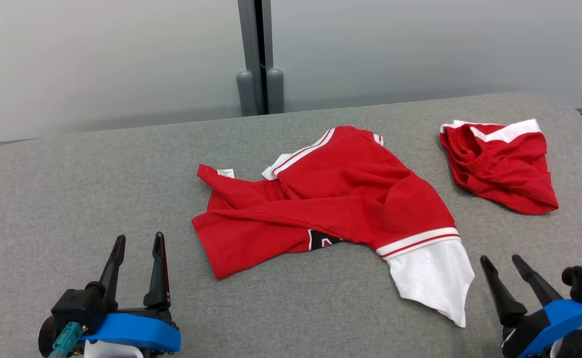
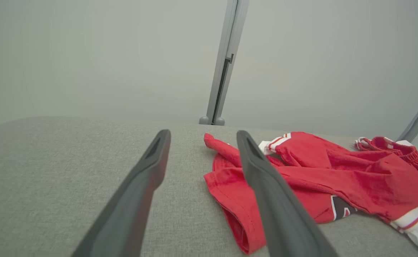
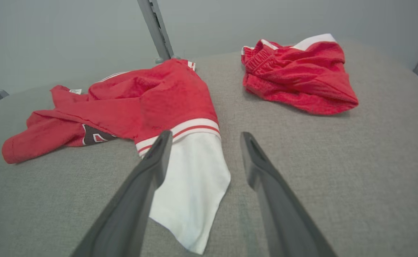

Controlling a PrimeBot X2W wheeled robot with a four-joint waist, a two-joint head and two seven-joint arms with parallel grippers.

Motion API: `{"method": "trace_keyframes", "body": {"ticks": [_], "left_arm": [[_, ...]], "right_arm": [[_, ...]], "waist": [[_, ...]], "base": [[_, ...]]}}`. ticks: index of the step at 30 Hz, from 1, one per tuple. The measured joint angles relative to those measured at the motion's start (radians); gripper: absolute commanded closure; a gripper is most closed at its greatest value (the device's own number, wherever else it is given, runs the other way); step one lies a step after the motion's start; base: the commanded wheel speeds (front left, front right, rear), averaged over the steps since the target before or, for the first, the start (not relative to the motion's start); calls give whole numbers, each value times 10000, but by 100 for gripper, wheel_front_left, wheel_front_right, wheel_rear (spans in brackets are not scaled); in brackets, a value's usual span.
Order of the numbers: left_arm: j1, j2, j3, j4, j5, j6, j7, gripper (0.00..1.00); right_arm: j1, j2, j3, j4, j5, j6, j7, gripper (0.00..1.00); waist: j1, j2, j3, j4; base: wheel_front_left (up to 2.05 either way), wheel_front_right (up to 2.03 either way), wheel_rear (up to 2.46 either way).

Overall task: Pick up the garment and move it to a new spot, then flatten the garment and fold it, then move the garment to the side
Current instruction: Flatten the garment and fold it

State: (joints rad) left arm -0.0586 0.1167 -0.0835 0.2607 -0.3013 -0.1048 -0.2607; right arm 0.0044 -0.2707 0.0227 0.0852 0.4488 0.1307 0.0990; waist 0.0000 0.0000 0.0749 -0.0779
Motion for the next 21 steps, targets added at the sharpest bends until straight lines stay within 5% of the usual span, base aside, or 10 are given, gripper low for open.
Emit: {"method": "trace_keyframes", "body": {"ticks": [12,14,16,17,21], "left_arm": [[-98,0,-19,2,-142,29,6,0],[-141,-2,-36,10,-142,29,4,0],[-183,2,-46,15,-142,29,4,0],[-199,6,-38,15,-142,31,4,0],[-218,23,-10,25,-144,61,2,0]], "right_arm": [[-1006,1877,-1053,3877,-165,0,1099,0],[-1320,1925,-1062,4458,-182,0,1308,39],[-1601,1925,-1083,4870,-293,0,1461,89],[-1696,1925,-1118,5028,-299,-2,1457,100],[-2001,2011,-1185,5315,-422,-2,965,100]], "waist": [[1,0,184,315],[1,0,228,334],[-1,-1,263,355],[-1,-2,283,360],[1,2,332,340]], "base": [[0,0,0],[0,0,0],[0,0,0],[0,0,0],[0,0,0]]}}
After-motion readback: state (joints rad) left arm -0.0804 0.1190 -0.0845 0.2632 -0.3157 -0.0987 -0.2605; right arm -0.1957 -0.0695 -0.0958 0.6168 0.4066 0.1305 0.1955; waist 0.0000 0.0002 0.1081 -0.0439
